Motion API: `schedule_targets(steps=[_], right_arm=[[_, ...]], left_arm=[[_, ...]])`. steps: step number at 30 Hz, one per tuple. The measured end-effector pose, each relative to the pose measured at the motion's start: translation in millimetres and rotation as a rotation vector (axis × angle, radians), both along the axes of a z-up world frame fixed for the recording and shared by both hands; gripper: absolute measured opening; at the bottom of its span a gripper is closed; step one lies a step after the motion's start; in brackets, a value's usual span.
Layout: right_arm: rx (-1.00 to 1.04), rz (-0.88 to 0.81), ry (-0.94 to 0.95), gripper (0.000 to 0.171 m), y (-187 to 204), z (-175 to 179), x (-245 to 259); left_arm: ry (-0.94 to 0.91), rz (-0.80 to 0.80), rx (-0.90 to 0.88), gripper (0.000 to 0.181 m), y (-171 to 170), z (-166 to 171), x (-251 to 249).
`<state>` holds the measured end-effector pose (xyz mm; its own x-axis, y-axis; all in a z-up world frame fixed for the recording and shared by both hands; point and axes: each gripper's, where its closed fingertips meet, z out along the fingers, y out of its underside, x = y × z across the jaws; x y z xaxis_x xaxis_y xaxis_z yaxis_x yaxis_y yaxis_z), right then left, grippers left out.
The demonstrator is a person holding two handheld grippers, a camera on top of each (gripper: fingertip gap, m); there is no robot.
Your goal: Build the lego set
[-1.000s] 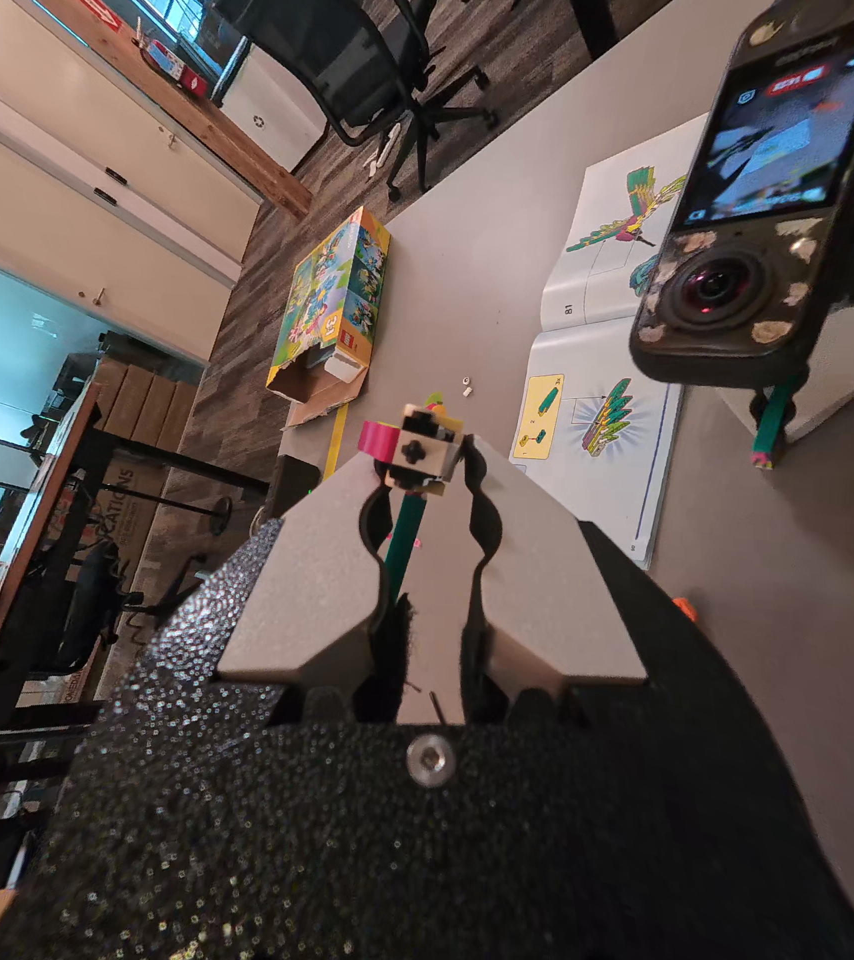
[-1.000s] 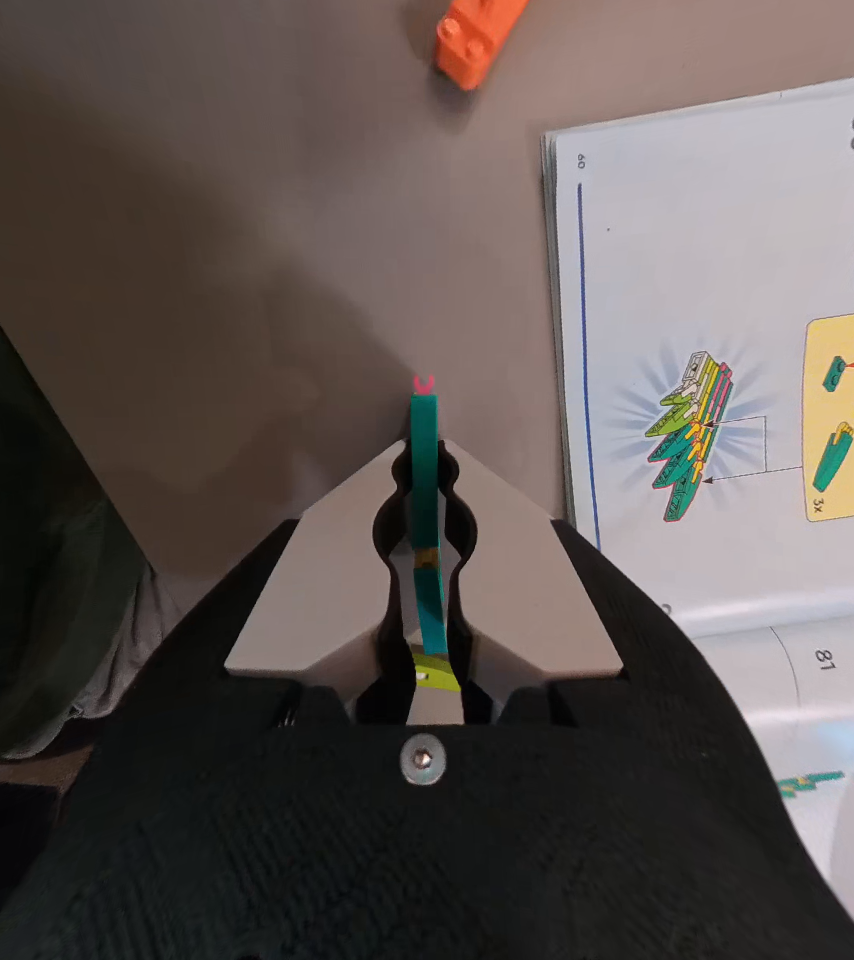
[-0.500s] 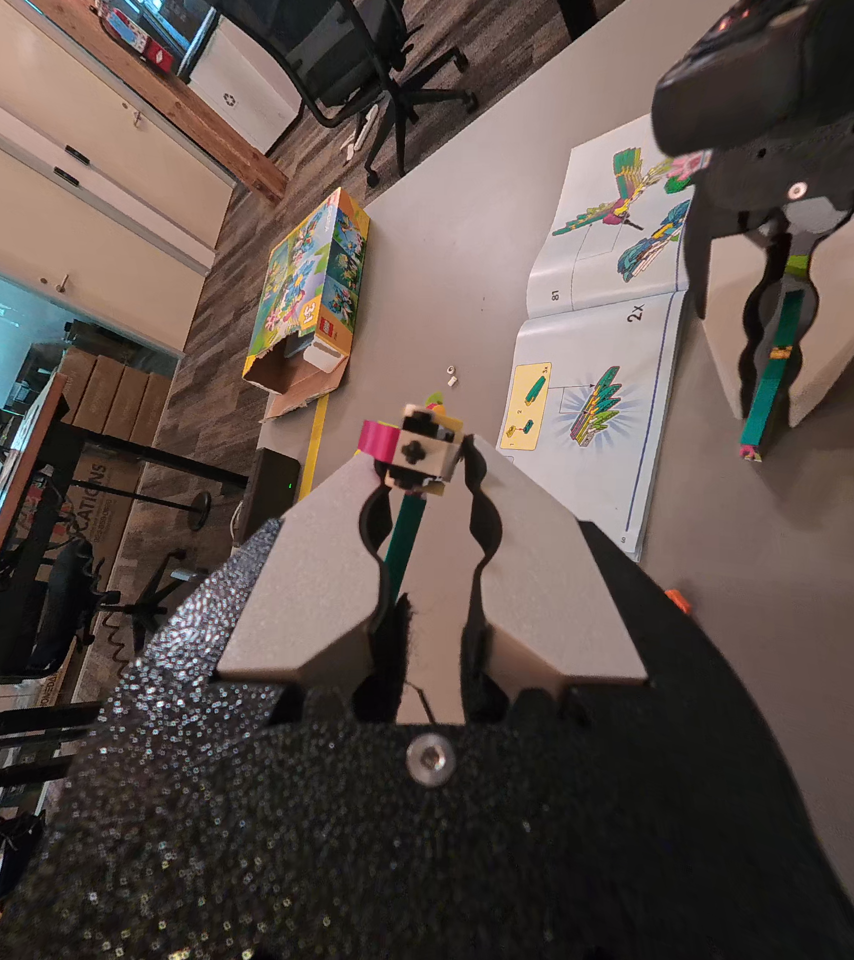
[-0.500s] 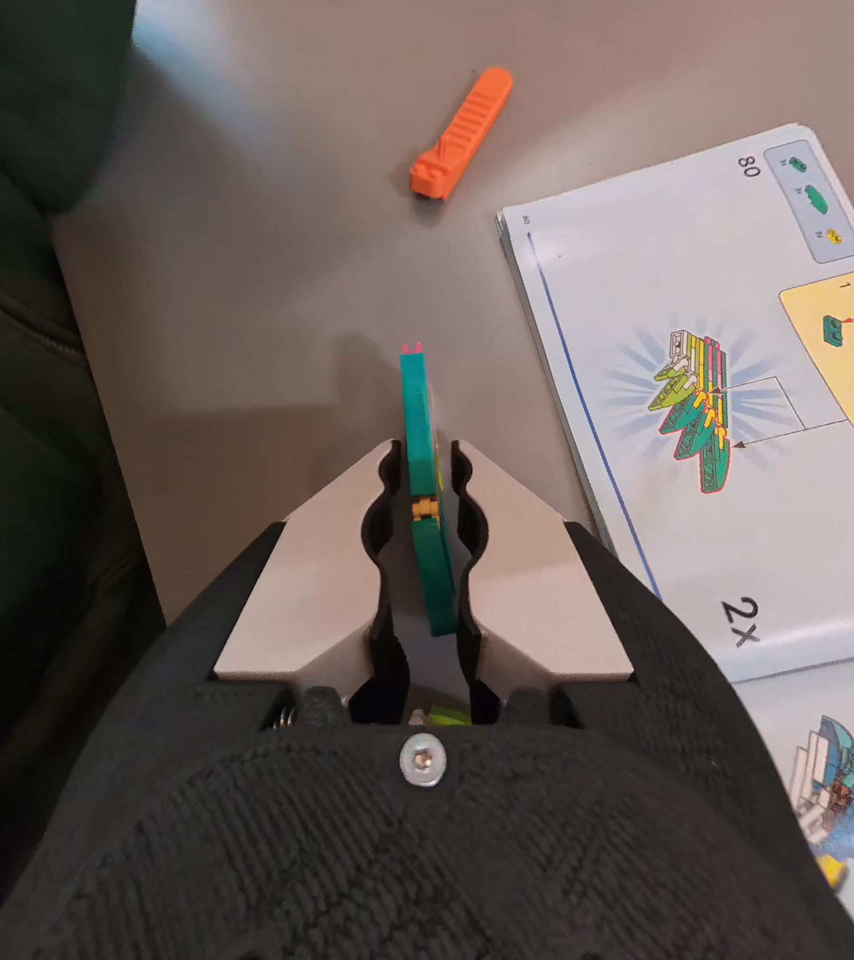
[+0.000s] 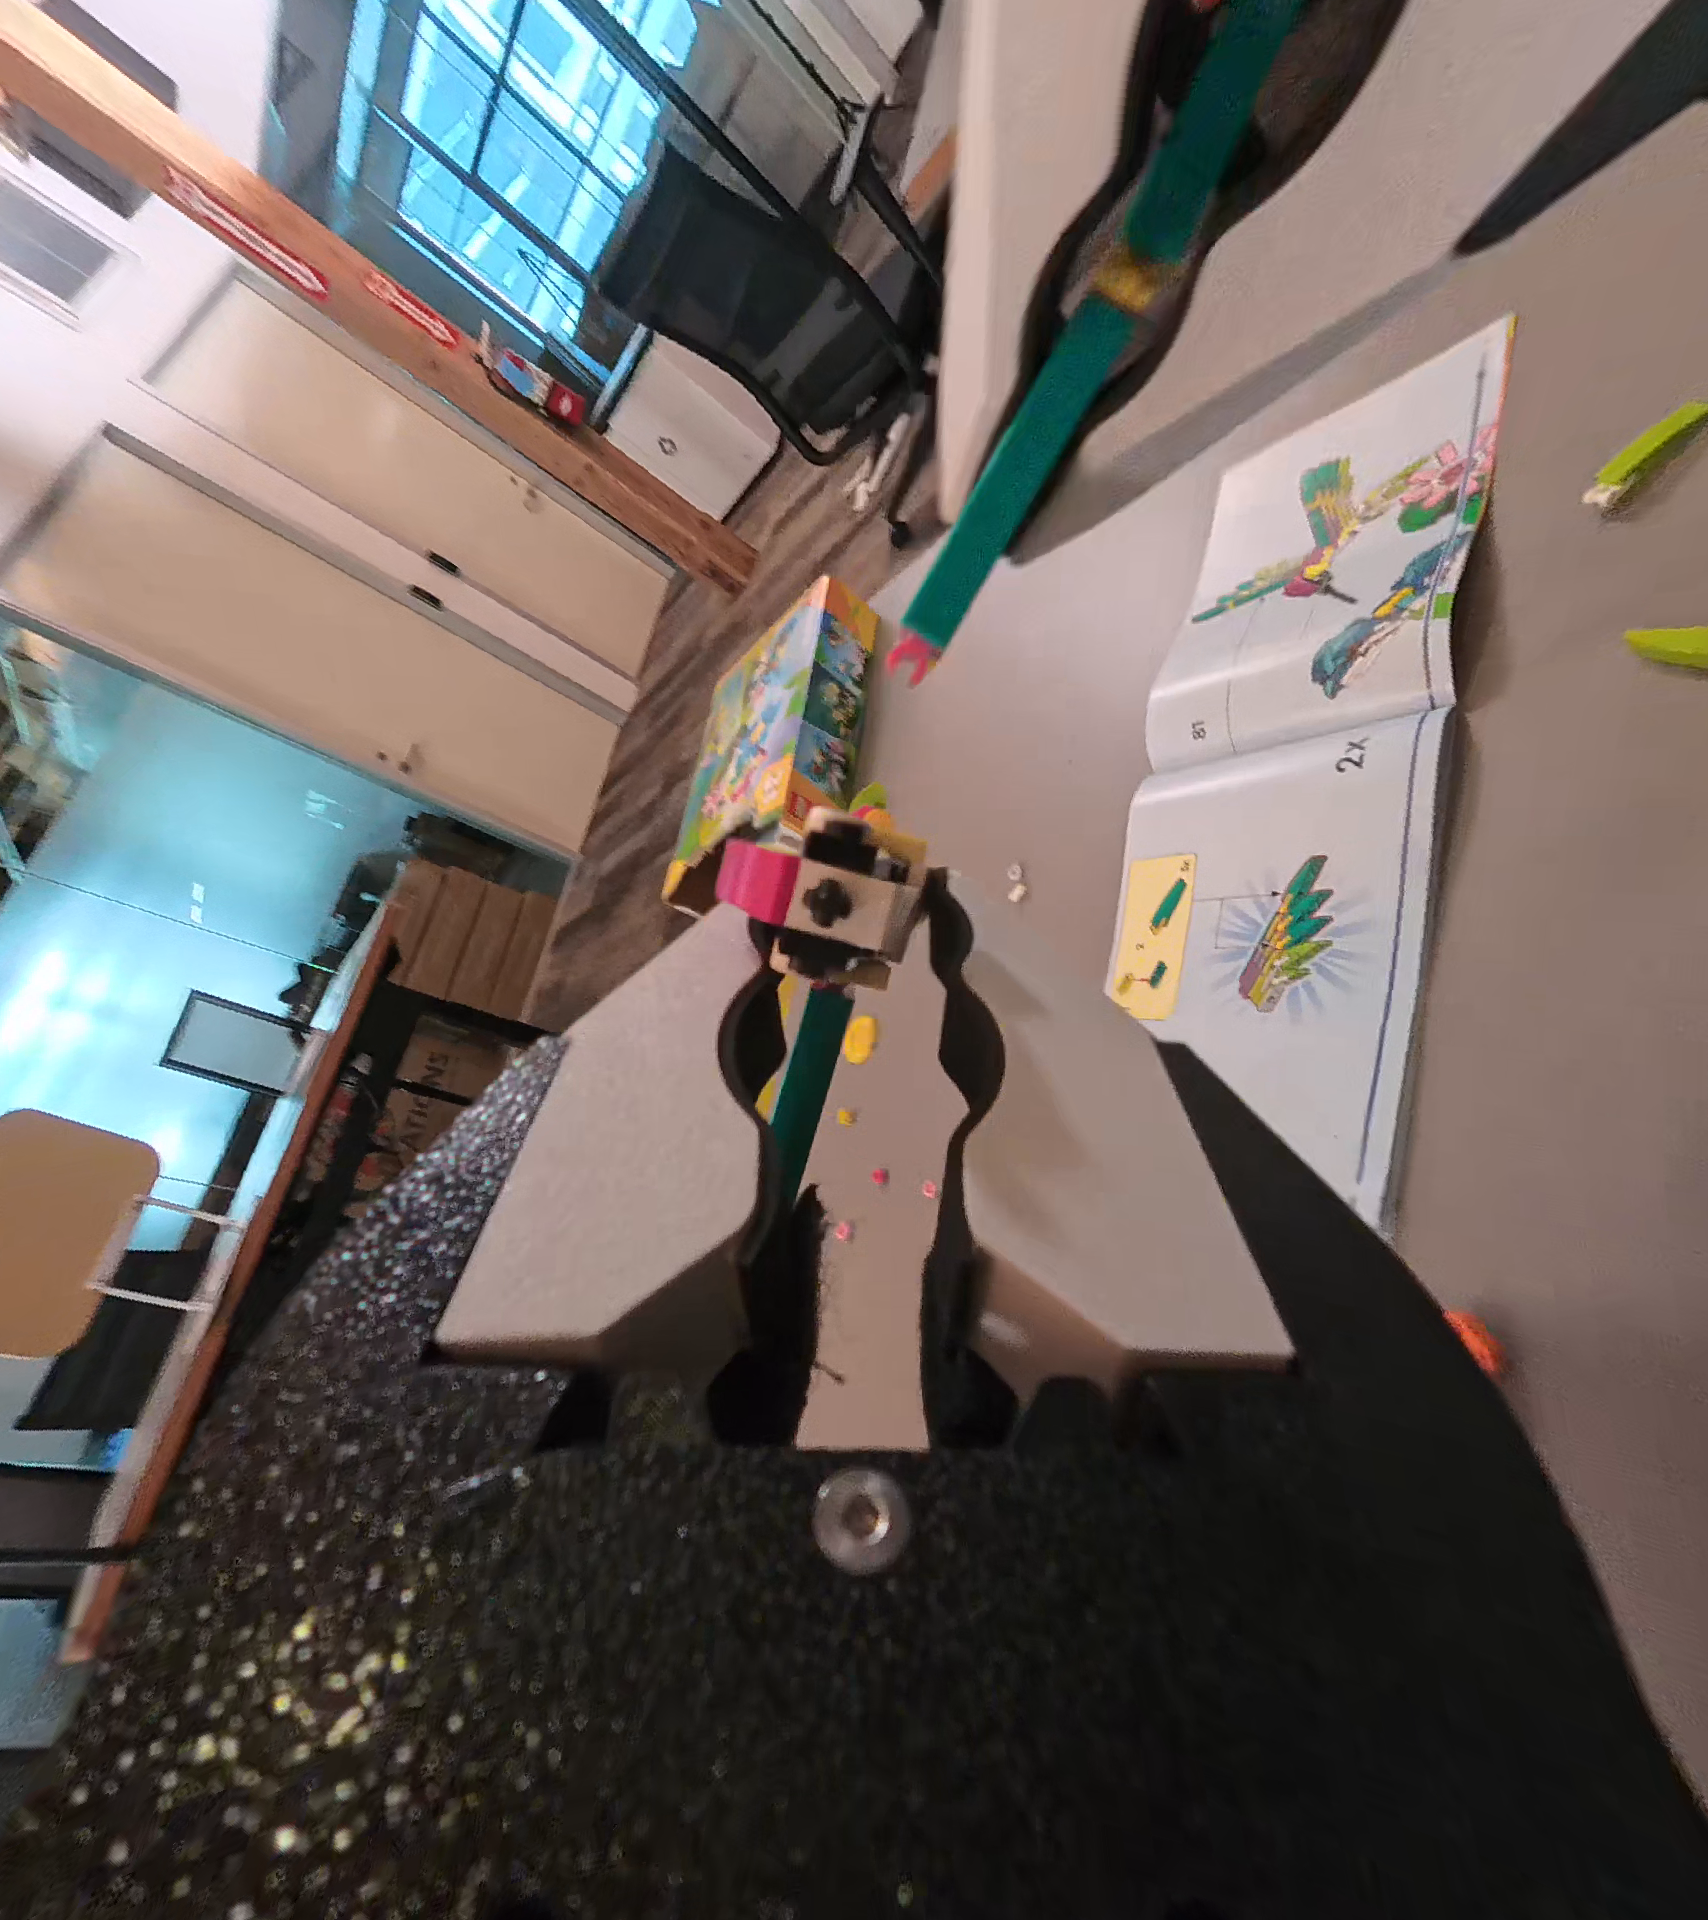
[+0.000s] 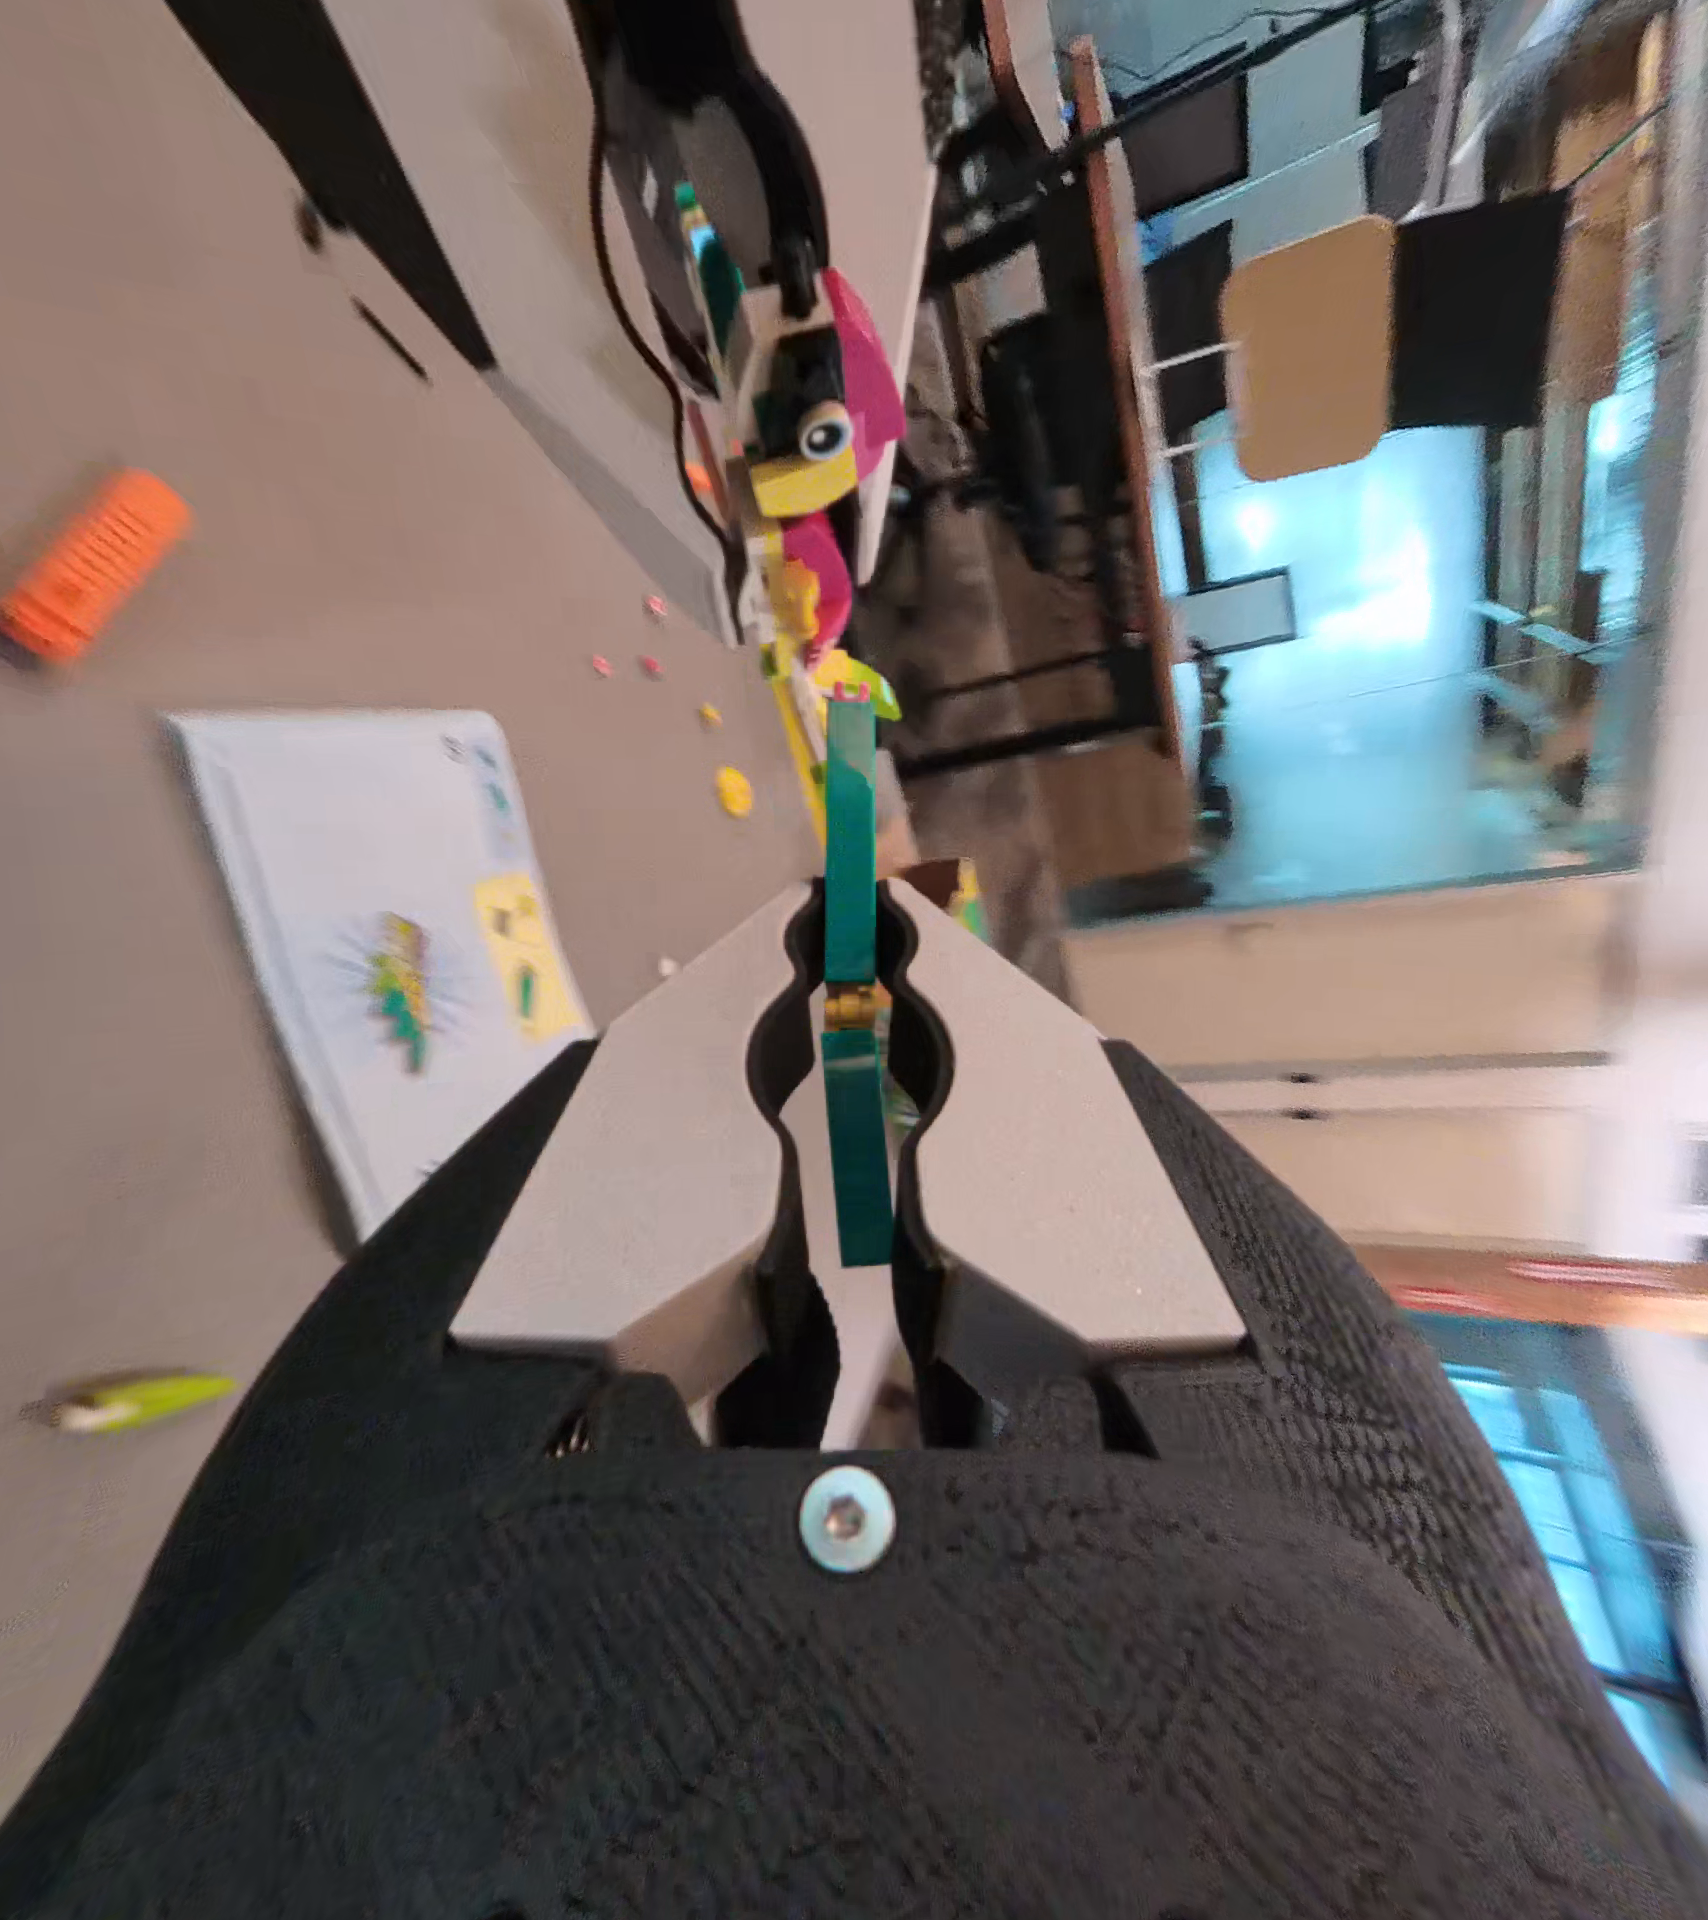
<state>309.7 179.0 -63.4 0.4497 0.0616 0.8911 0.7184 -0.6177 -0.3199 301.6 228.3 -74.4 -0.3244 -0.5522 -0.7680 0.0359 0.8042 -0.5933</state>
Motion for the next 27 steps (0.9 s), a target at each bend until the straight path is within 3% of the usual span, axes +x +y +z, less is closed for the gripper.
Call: schedule_targets(steps=[1, 7, 27], right_arm=[[-0.032, -0.003, -0.060, 0.007, 1.9, 4.3, -2.2], [-0.172, -0.043, -0.299, 0.006, 11.7, 15.3, -10.6], [-0.218, 0.044, -0.385, 0.006, 8.0, 29.7, -27.0]], left_arm=[[-0.022, 0.000, 0.014, 0.024, -1.6, 4.2, -2.5], [-0.054, 0.012, 0.055, 0.023, -5.5, 14.1, -11.6], [-0.201, -0.043, 0.161, 0.023, -11.1, 30.7, -23.3]])
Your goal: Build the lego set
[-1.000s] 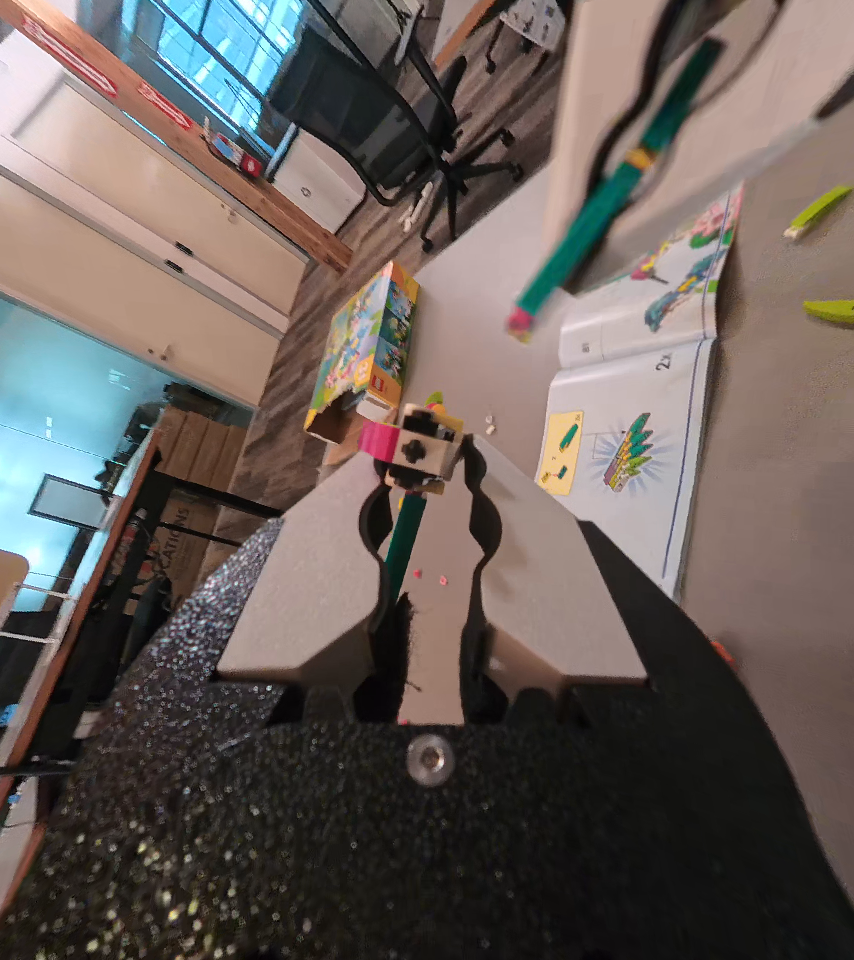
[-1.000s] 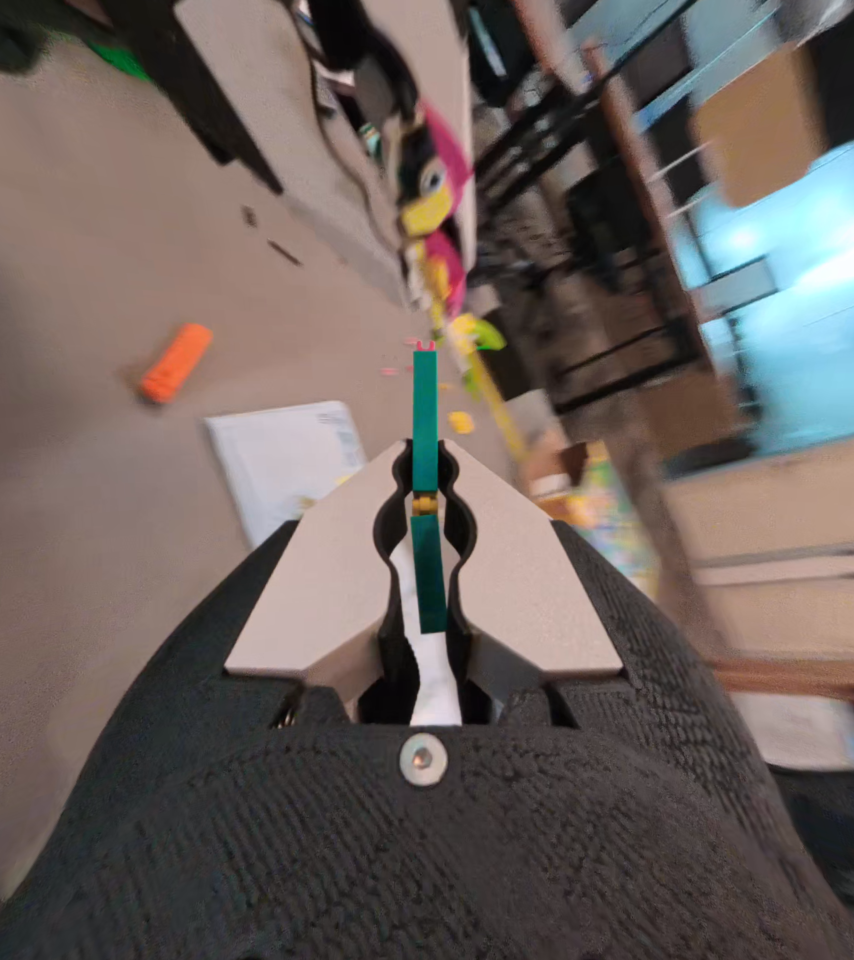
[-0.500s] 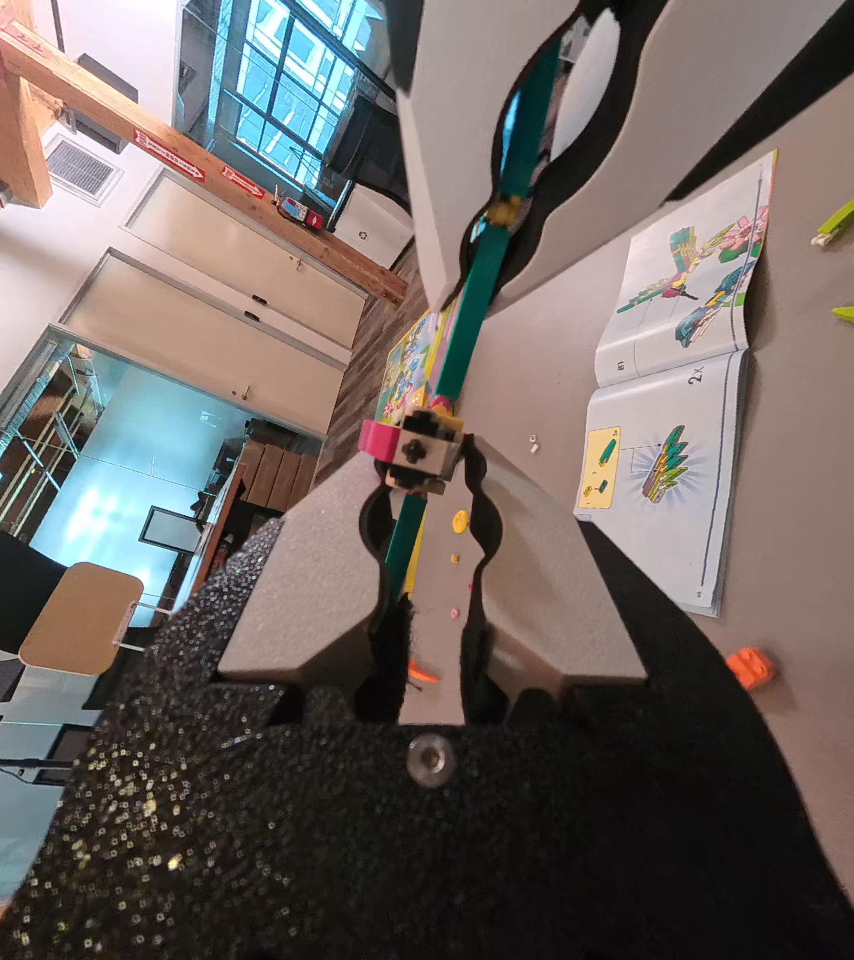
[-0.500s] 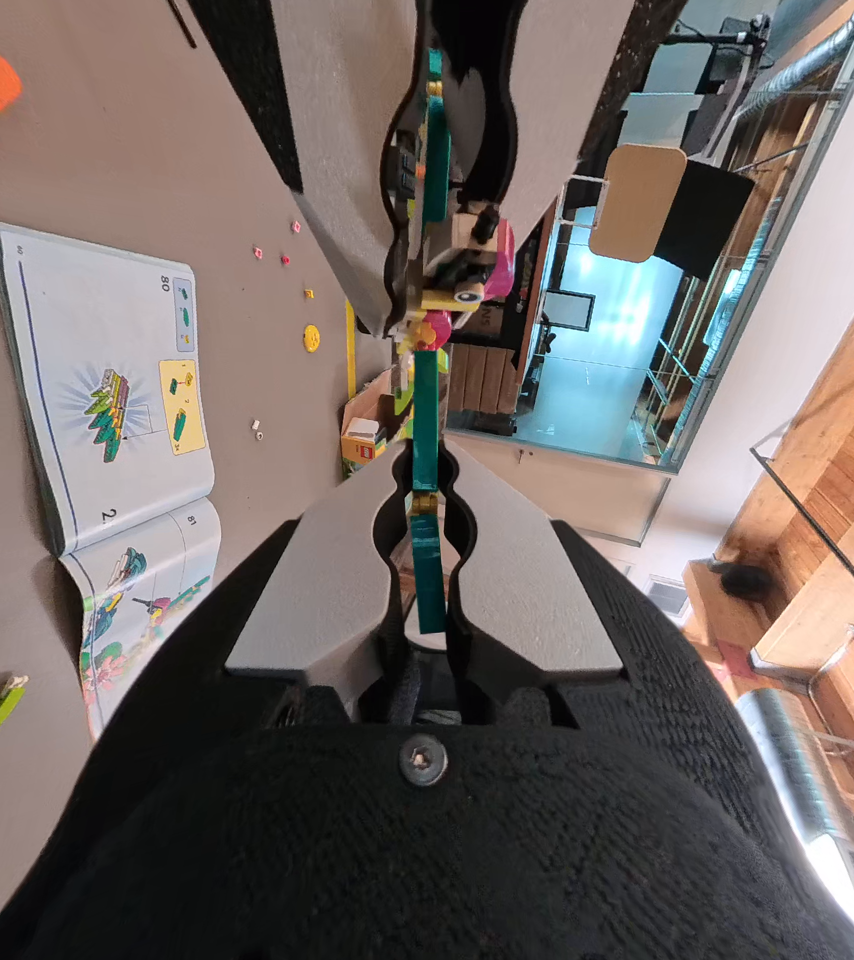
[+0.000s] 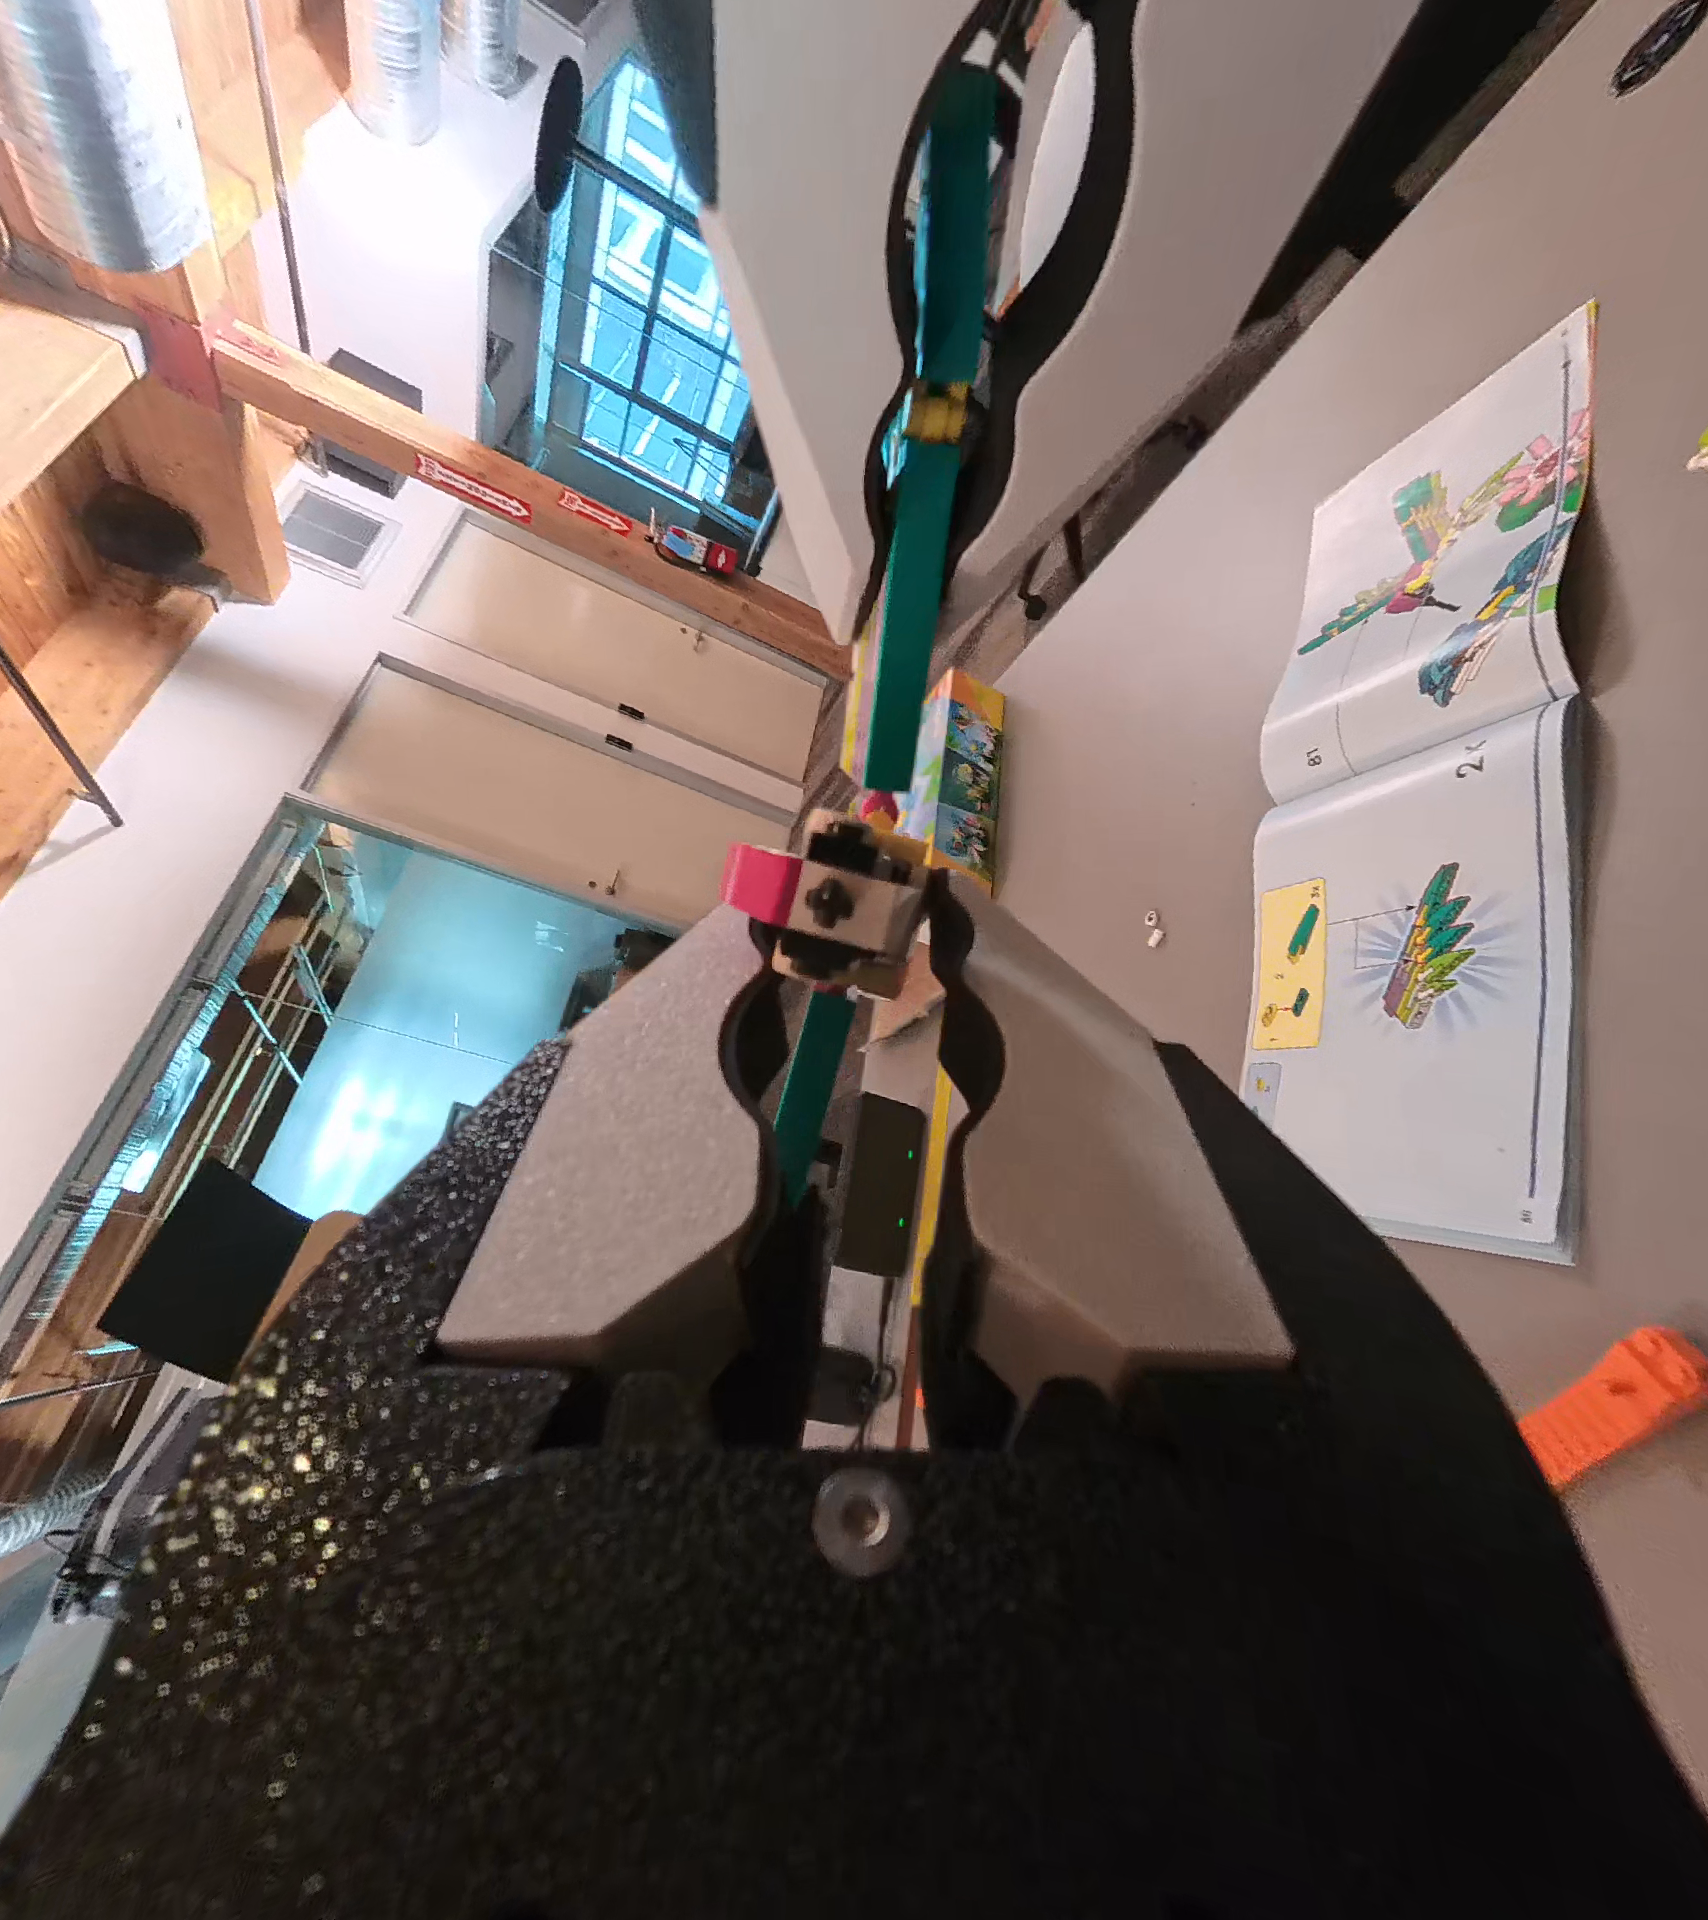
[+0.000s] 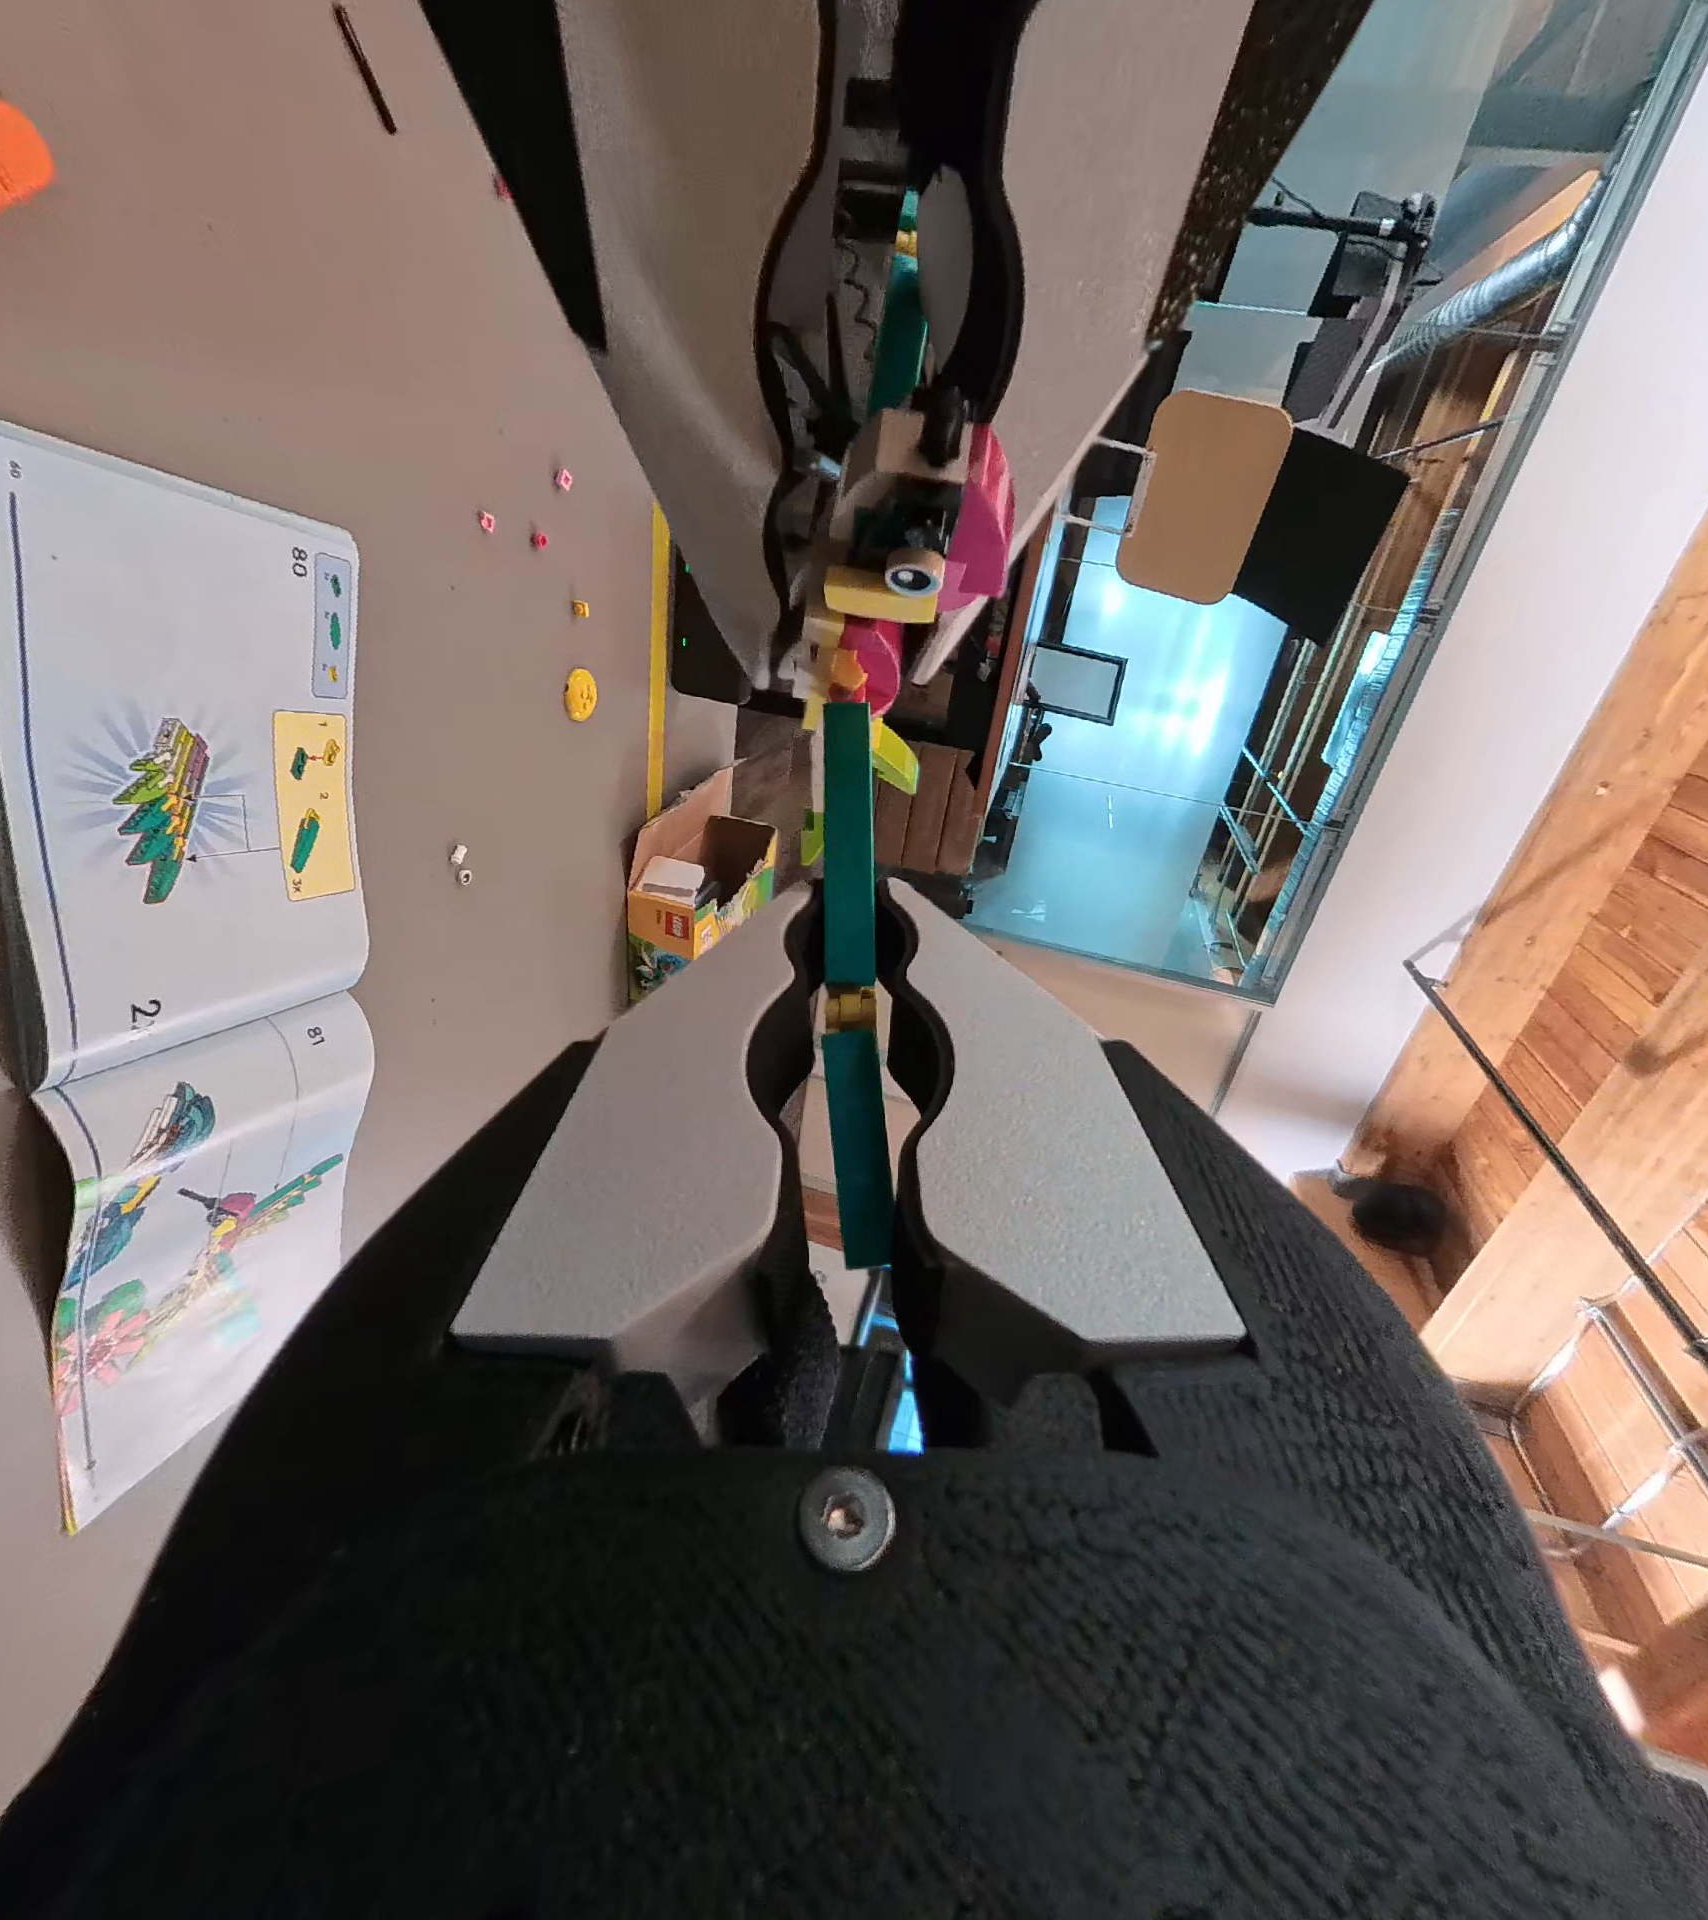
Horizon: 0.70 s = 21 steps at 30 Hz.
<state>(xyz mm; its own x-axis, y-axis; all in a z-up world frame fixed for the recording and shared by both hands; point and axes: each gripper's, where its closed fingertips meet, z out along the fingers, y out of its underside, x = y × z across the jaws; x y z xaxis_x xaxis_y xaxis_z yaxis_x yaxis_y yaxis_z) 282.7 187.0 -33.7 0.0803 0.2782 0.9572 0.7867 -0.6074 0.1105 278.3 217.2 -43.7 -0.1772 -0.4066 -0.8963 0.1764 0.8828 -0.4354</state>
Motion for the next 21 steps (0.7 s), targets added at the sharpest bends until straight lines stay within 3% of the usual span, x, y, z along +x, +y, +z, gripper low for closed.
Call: schedule_targets(steps=[15, 21], right_arm=[[-0.017, -0.057, -0.141, 0.006, 2.1, 2.7, 2.9], [0.003, -0.034, -0.010, 0.006, 1.8, 2.0, 1.6]], left_arm=[[-0.041, 0.008, 0.024, 0.022, 3.2, -1.1, 4.5], [-0.117, -0.001, 0.044, 0.021, 1.1, 5.7, 2.4]])
